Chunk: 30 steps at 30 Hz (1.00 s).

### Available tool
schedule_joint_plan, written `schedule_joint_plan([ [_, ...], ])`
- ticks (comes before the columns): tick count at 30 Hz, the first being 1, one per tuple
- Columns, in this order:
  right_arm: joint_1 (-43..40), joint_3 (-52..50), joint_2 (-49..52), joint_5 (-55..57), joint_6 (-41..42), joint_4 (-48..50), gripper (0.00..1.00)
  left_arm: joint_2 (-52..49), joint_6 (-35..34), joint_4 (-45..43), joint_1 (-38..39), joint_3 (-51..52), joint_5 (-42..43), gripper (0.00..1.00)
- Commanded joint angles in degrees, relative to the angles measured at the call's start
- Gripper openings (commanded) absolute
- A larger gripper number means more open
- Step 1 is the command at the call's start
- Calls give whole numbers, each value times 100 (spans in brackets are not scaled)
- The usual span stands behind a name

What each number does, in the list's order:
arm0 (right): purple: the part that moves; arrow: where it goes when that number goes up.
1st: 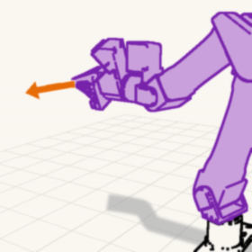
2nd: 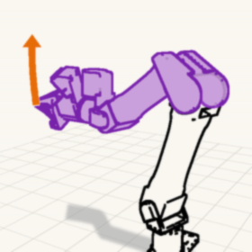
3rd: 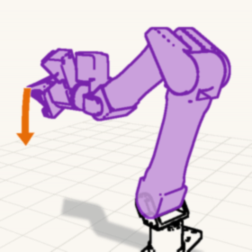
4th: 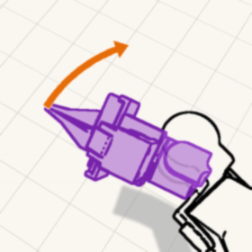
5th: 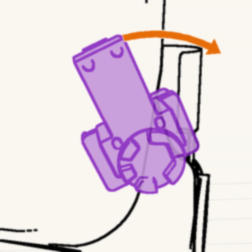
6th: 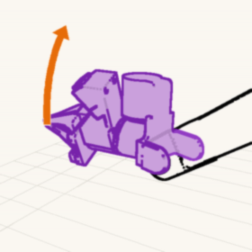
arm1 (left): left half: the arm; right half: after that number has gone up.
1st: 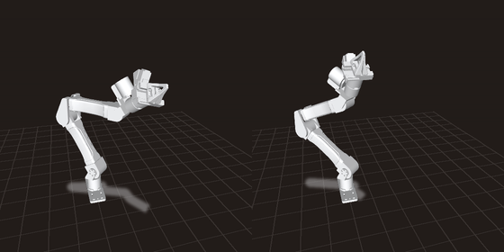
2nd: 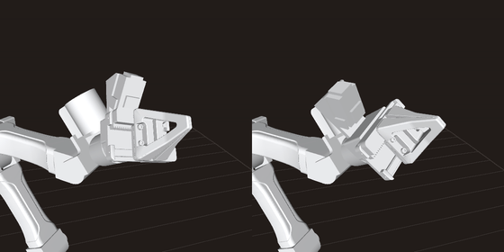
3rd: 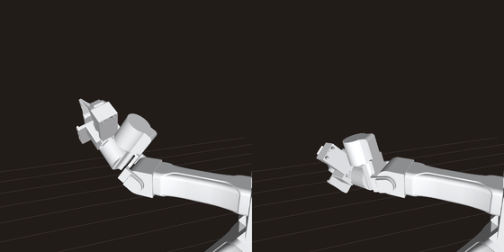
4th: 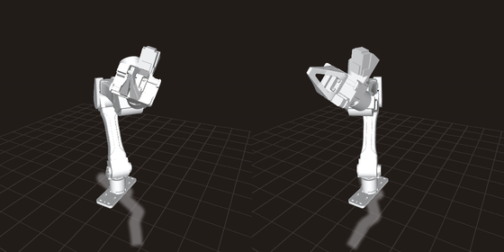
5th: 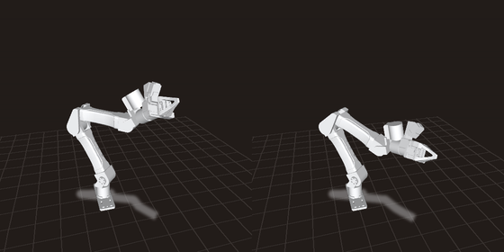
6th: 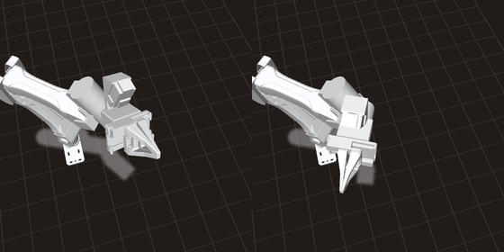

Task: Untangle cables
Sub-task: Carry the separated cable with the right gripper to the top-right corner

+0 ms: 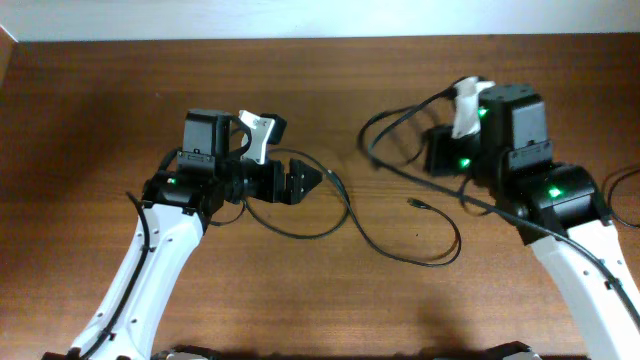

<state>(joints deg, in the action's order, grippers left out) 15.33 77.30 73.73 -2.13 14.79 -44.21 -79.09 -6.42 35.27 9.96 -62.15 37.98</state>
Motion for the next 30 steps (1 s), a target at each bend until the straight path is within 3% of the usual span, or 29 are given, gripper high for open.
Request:
schedule_joint_plan([
  [1,-686,-2,184,2780,-66,525,4,-31,94,0,7,-52,-831,99],
  [5,-1652,-4,1054,3154,-485,2024,4,-31,94,0,7,-52,-935,99],
  [9,-2503,-2,2636,3108,-1939,4293,4,-31,94,0,7,-52,-935,99],
  [14,-2922,-2,4505,3088,-2190,5381,4,-31,94,0,7,-50,-935,99],
  [18,-3117,-2,4846,3088,-2693,6067,4,-31,94,0,7,-52,-935,99],
  [20,-3217,-2,4846,3086,-2726,5989,15,-31,94,0,7,-50,-935,99],
  [22,-3261,-2,4846,3084,-2723,5587,49,-31,94,0,7,-50,-935,99],
  [26,-2728,-2,4492,2951,-2717,4706,93,-31,94,0,7,-52,-935,99],
  [27,-2544,-2,4345,2861,-2719,4535,99,-31,94,0,7,-52,-935,99],
  [30,-1829,-2,3807,2820,-2376,3565,99,-31,94,0,7,-52,-935,99],
])
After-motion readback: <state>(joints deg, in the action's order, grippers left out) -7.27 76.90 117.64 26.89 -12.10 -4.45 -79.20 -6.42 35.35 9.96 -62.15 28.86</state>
